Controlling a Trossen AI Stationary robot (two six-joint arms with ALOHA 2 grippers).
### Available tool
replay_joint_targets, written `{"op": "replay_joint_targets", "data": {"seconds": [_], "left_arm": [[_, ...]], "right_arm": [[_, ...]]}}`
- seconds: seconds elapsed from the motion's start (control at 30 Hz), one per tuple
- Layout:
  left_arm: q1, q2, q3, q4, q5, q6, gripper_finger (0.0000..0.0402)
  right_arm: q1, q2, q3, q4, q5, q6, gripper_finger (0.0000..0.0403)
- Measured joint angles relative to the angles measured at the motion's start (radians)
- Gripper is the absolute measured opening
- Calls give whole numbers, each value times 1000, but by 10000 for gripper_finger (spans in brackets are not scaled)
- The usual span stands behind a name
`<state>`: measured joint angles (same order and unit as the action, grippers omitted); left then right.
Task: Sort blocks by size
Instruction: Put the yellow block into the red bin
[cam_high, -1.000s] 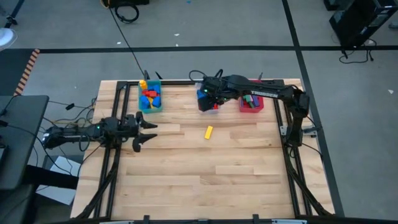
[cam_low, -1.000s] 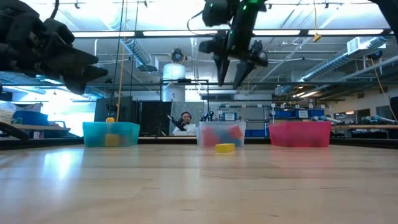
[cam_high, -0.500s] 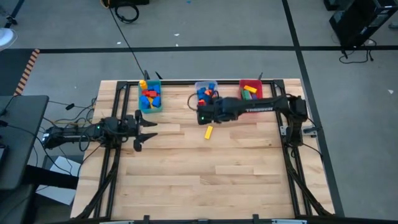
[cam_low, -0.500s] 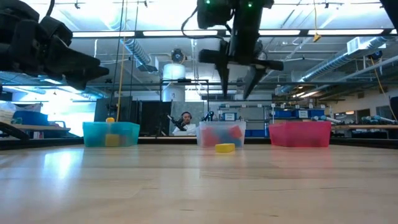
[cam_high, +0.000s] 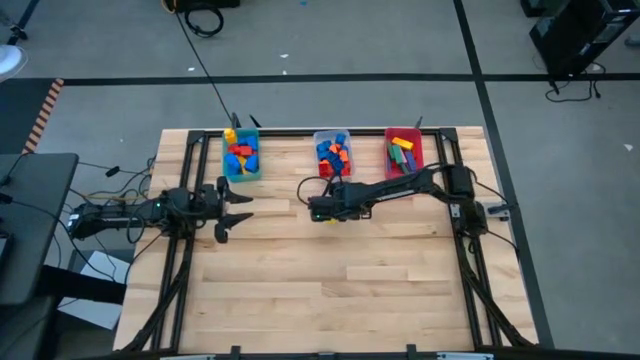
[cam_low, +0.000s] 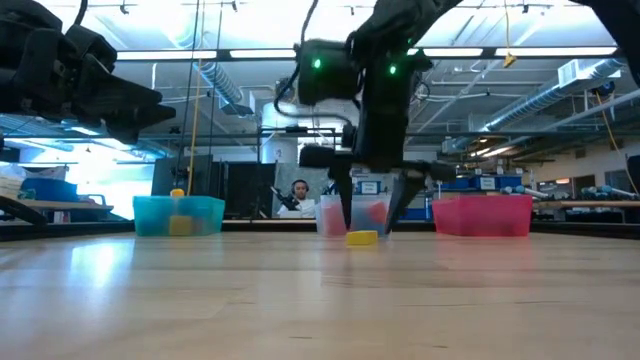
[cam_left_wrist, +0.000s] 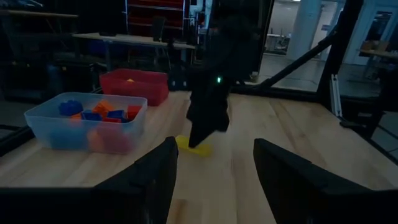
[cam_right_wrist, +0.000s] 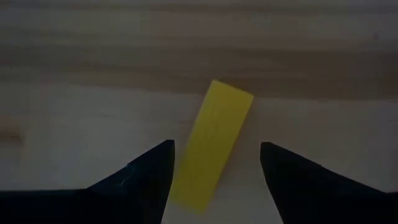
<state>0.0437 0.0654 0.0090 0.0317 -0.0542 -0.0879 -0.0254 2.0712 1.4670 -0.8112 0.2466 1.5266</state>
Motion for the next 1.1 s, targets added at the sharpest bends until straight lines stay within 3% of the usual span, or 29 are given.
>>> {"op": "replay_joint_targets", "data": {"seconds": [0.27, 0.53, 0.83, 1.1], "left_arm": [[0, 0, 0, 0, 4, -6, 219], [0, 0, 0, 0, 6, 3, 219], [0, 0, 0, 1, 6, 4, 219], [0, 0, 0, 1, 6, 5, 219]], "right_arm": [[8, 52, 6, -13, -22, 7, 231], [24, 60, 5, -52, -13, -45, 115], [24, -65, -3, -108, -58, -257, 115], [18, -286, -1, -256, 75, -407, 115]]}}
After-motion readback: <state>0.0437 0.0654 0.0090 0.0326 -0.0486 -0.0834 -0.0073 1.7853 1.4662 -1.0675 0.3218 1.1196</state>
